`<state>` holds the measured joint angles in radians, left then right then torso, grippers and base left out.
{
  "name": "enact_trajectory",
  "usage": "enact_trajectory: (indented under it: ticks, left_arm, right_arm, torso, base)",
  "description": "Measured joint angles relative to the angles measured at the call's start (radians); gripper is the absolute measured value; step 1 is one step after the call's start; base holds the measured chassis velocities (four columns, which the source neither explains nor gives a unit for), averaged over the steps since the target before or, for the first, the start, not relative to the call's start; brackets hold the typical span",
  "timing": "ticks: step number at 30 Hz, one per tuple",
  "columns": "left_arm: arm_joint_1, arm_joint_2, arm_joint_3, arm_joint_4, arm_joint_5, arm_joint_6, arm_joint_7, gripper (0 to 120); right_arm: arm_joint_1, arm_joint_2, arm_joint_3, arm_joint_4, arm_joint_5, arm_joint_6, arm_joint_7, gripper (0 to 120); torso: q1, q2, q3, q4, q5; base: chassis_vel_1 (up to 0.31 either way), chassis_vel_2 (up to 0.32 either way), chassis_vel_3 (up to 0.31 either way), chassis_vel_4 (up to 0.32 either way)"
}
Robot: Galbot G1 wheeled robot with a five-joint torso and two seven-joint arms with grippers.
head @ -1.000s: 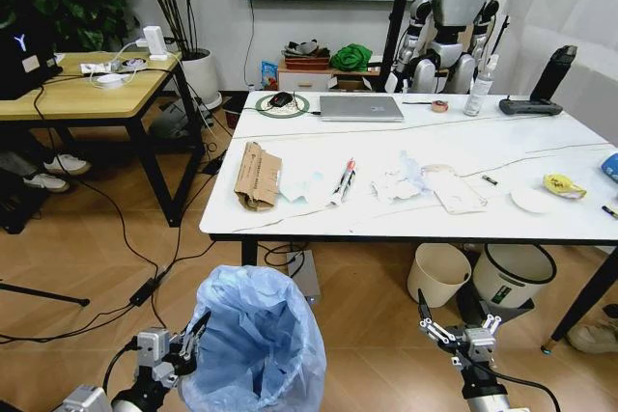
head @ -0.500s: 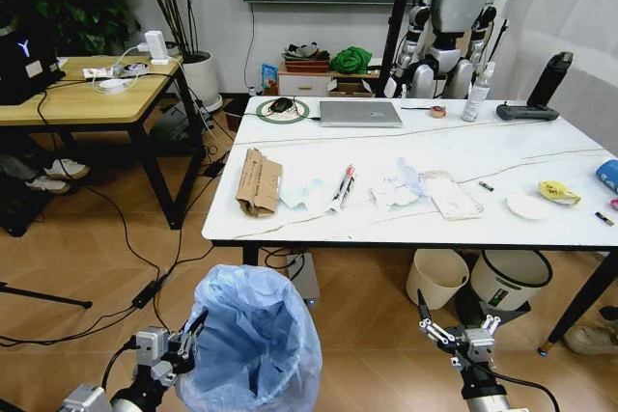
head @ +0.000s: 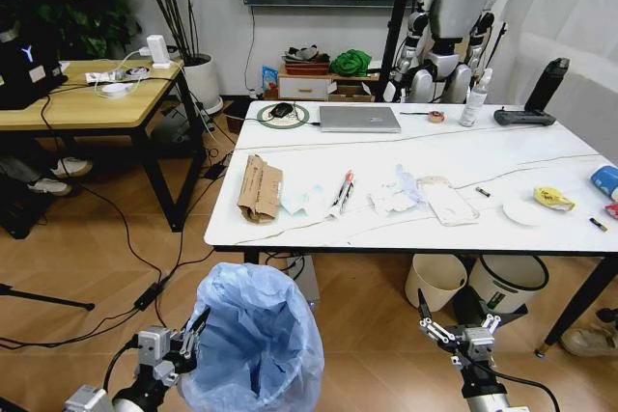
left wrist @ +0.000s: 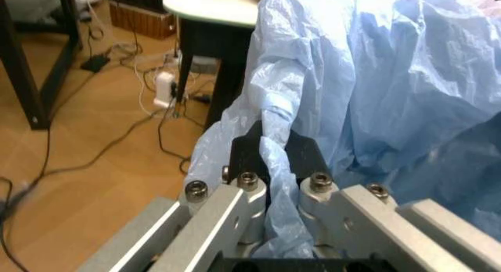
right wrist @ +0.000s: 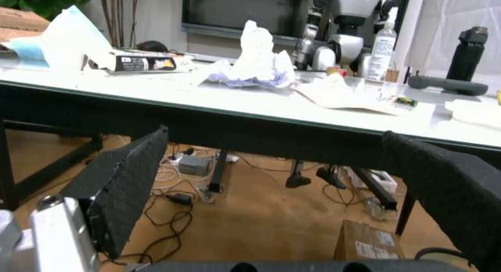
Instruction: Pick up the trash bin and place the trash from the table into it.
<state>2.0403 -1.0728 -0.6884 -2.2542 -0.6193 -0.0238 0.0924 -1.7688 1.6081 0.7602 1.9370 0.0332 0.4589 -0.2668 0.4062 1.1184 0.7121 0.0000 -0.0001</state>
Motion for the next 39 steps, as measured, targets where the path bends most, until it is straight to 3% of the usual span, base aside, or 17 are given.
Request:
enact_trajectory:
  ticks: [10,19,39]
  left_arm:
    - [-0.005,-0.003,-0.017,0.011,0.016,-0.019,0.015,0]
    - [0.008,-0.013,-0.040,0.000,0.070,0.033,0.026,0]
    - [-0.007,-0.006,-0.044,0.011,0.048,0.077,0.006,0]
  right_arm:
    - [0.000,0.000,-0.003,-0.002,0.000,0.000,0.000,100]
    - [-0.013,0.000,0.020,0.008,0.022,0.003,0.001,100]
    - [-0.008,0.000,0.017,0.021,0.028,-0.012,0.002,100]
  torso:
    - [0.000,0.001,0.001,0.0000,0.0000]
    - [-0.002,-0.004,-0.002,0.0000,0.0000]
    - [-0.004,-0.009,-0.005,-0.0001,0.0001]
  base:
    - [0.000,0.000,0.000,0.000]
    - [0.000,0.000,0.000,0.000]
    - [0.000,0.000,0.000,0.000]
